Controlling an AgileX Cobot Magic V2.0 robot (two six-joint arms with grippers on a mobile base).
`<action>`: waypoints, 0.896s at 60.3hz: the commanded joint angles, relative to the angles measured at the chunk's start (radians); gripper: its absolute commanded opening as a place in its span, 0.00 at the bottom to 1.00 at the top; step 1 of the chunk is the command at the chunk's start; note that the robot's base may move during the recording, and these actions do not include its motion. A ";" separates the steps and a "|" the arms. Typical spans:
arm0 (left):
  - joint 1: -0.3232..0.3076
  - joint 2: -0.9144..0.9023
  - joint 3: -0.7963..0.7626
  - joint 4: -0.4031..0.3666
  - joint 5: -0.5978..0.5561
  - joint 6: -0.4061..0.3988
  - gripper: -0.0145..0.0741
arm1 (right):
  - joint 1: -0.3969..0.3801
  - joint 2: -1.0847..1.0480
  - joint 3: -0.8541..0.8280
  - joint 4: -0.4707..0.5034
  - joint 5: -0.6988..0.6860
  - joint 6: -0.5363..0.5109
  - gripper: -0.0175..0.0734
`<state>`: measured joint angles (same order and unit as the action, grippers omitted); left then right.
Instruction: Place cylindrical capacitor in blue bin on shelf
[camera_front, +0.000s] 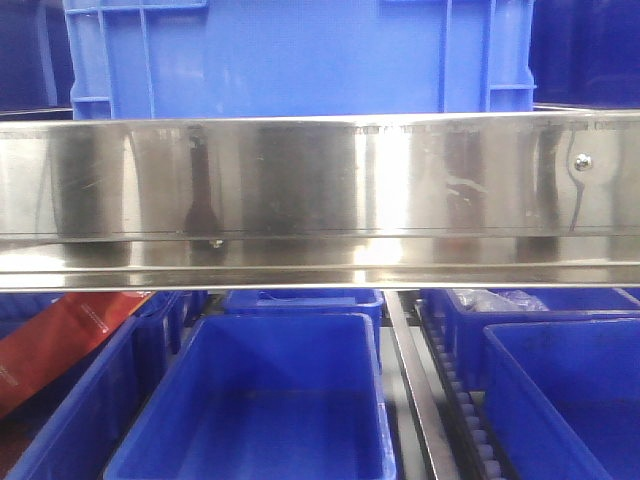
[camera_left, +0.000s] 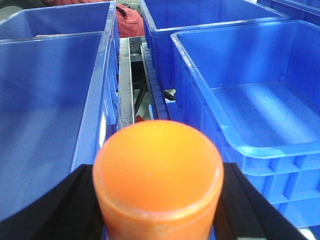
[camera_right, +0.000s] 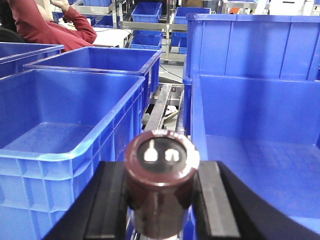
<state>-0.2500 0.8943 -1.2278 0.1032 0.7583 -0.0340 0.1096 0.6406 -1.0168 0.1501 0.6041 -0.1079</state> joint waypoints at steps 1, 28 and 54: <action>-0.007 -0.002 -0.009 -0.002 -0.021 -0.001 0.04 | 0.001 -0.002 -0.009 -0.004 -0.030 -0.006 0.01; -0.007 -0.002 -0.009 -0.005 -0.050 -0.001 0.04 | 0.001 -0.002 -0.009 -0.004 -0.030 -0.006 0.01; -0.125 0.295 -0.310 -0.139 -0.080 0.164 0.04 | 0.001 -0.002 -0.009 -0.004 -0.061 -0.006 0.01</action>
<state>-0.3256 1.1148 -1.4542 -0.0069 0.6909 0.1137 0.1096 0.6406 -1.0168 0.1501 0.5924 -0.1079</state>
